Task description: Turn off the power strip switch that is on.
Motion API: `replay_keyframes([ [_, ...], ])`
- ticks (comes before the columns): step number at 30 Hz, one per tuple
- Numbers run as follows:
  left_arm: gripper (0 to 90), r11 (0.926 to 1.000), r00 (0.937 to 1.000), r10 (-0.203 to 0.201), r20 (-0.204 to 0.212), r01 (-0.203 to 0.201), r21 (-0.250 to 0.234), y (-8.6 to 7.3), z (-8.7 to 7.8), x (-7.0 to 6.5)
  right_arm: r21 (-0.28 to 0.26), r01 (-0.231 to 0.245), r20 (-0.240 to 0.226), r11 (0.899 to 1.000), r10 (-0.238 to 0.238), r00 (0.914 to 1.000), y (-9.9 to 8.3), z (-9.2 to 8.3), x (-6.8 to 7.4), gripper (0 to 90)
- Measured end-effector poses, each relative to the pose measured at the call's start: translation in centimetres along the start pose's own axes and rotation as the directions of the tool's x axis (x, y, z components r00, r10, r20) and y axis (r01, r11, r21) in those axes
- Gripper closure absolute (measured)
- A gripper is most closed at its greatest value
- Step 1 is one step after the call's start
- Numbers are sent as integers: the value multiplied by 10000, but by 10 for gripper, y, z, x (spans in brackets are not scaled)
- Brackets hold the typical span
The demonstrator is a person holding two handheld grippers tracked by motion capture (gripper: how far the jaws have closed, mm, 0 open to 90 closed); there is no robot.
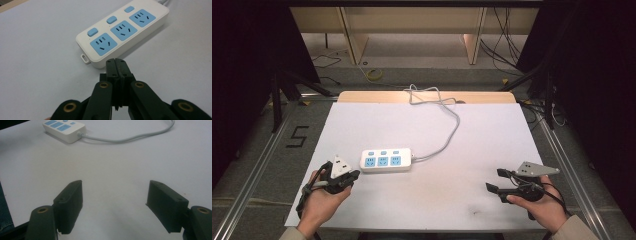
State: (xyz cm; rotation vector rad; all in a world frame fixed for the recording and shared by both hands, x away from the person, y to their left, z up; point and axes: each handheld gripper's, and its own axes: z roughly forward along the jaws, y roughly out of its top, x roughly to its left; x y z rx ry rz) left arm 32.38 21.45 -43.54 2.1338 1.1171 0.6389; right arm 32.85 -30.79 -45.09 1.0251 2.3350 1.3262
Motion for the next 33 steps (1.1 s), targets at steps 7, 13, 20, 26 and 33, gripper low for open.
replay_keyframes([
  [7, 897, 9999, 10000, 29, 0, -29, 106, 6, 4, -1, 61, -41, 3, 10000, 41, 10000, 0, 0, 0, 294],
  [13, 897, 9998, 10000, 74, -6, -74, 161, 11, 7, -1, 43, -34, -7, 10000, 34, 10000, 0, 0, 0, 293],
  [20, 897, 9997, 9999, 119, 0, -119, 212, 15, 10, -1, 66, -27, -16, 10000, 27, 10000, 0, 1, 0, 294],
  [26, 898, 9997, 9999, 148, 0, -148, 201, 21, 12, -2, 61, -29, -13, 10000, 29, 10000, 0, 1, 0, 294],
  [33, 898, 9994, 9998, 212, 46, -213, 262, 26, 15, -3, 70, -29, -24, 10000, 30, 10000, 0, 1, 0, 293],
])
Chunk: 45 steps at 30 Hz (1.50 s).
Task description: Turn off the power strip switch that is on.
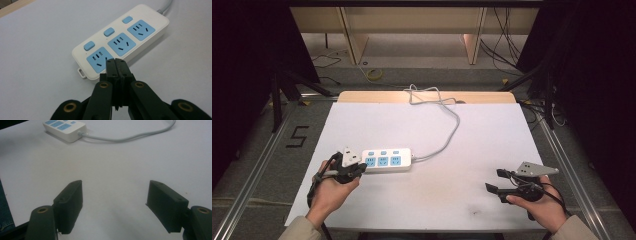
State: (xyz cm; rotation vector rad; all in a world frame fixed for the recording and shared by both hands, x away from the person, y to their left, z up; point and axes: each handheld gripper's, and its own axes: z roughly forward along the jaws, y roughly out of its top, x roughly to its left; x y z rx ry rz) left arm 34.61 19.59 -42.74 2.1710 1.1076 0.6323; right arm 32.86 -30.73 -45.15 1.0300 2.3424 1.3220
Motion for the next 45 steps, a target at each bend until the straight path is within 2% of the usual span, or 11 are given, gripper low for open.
replay_keyframes([
  [1, 897, 10000, 10000, -21, 8, 21, -3, 1, 1, 0, -6, -6, -2, 10000, 6, 10000, 0, 0, 0, 294],
  [2, 898, 9999, 9999, 136, 12, -136, 83, 2, 2, -1, 3, -8, 0, 10000, 8, 10000, 0, 0, 0, 294],
  [26, 898, 9993, 9994, 333, -1, -333, 174, 21, 12, -5, 13, 11, 10, 10000, -11, 10000, 0, 0, 0, 294],
  [39, 898, 9988, 9991, 420, 54, -421, 256, 30, 18, -7, 15, 32, 3, 10000, -32, 10000, 0, 0, 0, 295],
  [45, 898, 9991, 9994, 338, 71, -340, 273, 34, 22, -7, 21, 24, 7, 10000, -24, 10000, 0, 0, 0, 294],
])
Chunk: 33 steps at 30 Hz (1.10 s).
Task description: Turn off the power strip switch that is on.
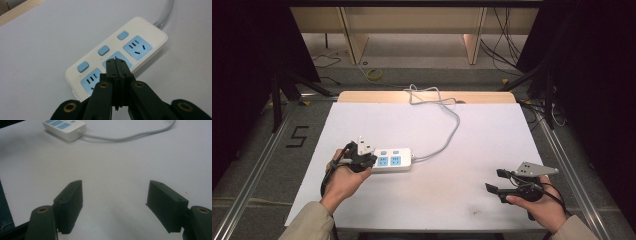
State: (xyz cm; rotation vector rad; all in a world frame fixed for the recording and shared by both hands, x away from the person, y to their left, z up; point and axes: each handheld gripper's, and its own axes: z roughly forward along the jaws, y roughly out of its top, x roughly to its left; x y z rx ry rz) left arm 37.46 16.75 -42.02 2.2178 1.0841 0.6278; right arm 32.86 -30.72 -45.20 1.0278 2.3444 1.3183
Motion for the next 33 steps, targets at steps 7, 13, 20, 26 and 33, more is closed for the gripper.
replay_keyframes([
  [7, 898, 9999, 10000, 70, 56, -71, 116, 5, 4, -1, -1, 7, -1, 10000, -7, 10000, 0, 0, 0, 294],
  [13, 898, 9997, 9998, 151, 104, -153, 184, 9, 8, -3, -2, 5, 2, 10000, -5, 10000, 0, 0, 0, 294],
  [20, 898, 9994, 9995, 227, 212, -233, 266, 14, 13, -4, 1, 3, 4, 10000, -3, 10000, 0, 0, 0, 294],
  [26, 898, 9990, 9992, 280, 273, -290, 338, 16, 16, -5, 8, 34, -10, 10000, -34, 10000, 0, 0, 0, 294],
  [33, 898, 9989, 9994, 234, 273, -245, 398, 19, 19, -5, -6, 25, -5, 10000, -25, 10000, 0, 0, 0, 292],
])
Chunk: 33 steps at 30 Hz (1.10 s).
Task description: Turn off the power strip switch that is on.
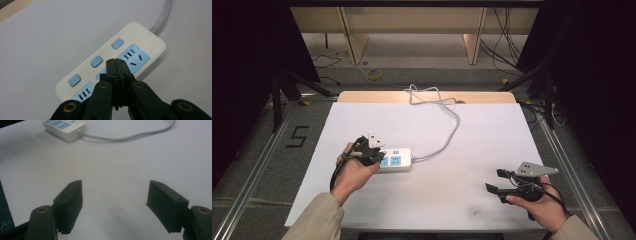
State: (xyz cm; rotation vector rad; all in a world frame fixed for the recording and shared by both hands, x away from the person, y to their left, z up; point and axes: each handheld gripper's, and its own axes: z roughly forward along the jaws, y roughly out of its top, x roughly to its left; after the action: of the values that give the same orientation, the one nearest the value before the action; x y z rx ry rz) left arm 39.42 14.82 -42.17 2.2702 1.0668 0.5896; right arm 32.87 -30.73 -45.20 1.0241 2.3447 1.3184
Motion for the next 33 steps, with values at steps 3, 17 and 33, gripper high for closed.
replay_keyframes([
  [3, 898, 10000, 10000, 10, 47, -10, 25, 2, 2, -1, 10, 19, -2, 10000, -19, 10000, 0, 0, 0, 292],
  [17, 898, 9999, 9999, 98, 116, -100, 106, 10, 11, -5, -7, -24, 15, 10000, 24, 10000, 0, 0, 0, 292],
  [33, 898, 9996, 9996, 172, 209, -177, 200, 19, 21, -7, -9, -20, 5, 10000, 20, 10000, 0, 0, 0, 292],
])
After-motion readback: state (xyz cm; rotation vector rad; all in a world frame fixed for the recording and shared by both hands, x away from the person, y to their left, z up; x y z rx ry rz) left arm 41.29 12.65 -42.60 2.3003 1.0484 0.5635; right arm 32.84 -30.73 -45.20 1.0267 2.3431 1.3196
